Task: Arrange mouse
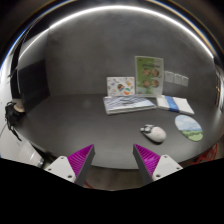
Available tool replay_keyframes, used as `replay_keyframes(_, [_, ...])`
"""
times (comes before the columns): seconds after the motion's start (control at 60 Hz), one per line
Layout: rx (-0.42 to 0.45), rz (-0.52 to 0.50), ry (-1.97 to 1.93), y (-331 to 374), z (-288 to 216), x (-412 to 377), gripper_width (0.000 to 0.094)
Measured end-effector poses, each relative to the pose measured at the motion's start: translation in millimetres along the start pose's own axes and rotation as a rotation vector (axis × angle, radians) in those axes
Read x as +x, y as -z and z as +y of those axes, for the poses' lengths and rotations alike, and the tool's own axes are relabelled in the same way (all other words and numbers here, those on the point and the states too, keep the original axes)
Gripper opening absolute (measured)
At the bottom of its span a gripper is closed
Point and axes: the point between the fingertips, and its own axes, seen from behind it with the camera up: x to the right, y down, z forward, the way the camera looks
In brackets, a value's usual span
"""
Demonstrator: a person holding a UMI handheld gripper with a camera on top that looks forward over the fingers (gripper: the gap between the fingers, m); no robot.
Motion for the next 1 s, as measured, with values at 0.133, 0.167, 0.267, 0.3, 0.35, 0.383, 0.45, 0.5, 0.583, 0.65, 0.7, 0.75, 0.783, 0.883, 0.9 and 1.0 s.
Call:
replay_keyframes(0.133, [-0.006,0.074,0.057,-19.2,10.6,98.7,0.0818])
replay_keyframes(0.167, [-0.011,0.085,0.068,-25.7,14.8,117.1,0.0811])
replay_keyframes(0.267, [-0.055,0.098,0.092,-46.9,30.2,160.8,0.0811])
replay_keyframes(0.3, [-0.071,0.095,0.092,-54.2,34.2,169.8,0.0814])
replay_keyframes(0.35, [-0.058,0.068,0.084,-65.4,30.7,174.2,0.0817])
replay_keyframes(0.383, [-0.061,0.054,0.074,-71.5,30.3,175.9,0.0808])
replay_keyframes(0.45, [-0.061,0.02,0.049,-83.9,24.5,175.2,0.0796])
replay_keyframes(0.5, [-0.063,0.005,0.031,-94.2,19.0,175.4,0.0797])
replay_keyframes(0.583, [-0.071,0.007,0.006,-111.5,9.7,182.7,0.0801])
replay_keyframes(0.65, [-0.084,0.003,0.009,-122.5,3.3,184.7,0.0794])
replay_keyframes(0.7, [-0.087,0.005,0.008,-131.0,-1.5,186.3,0.0787])
replay_keyframes(0.75, [-0.082,0.005,0.005,-139.1,-5.6,185.9,0.0777])
replay_keyframes(0.783, [-0.078,0.006,0.005,-143.4,-8.1,185.0,0.0734])
replay_keyframes(0.883, [-0.066,0.041,-0.015,-149.3,-10.7,186.1,0.0555])
replay_keyframes(0.9, [-0.069,0.05,-0.019,-149.1,-10.2,186.0,0.0547])
replay_keyframes(1.0, [-0.095,0.115,-0.039,-146.5,-8.9,187.1,0.0469])
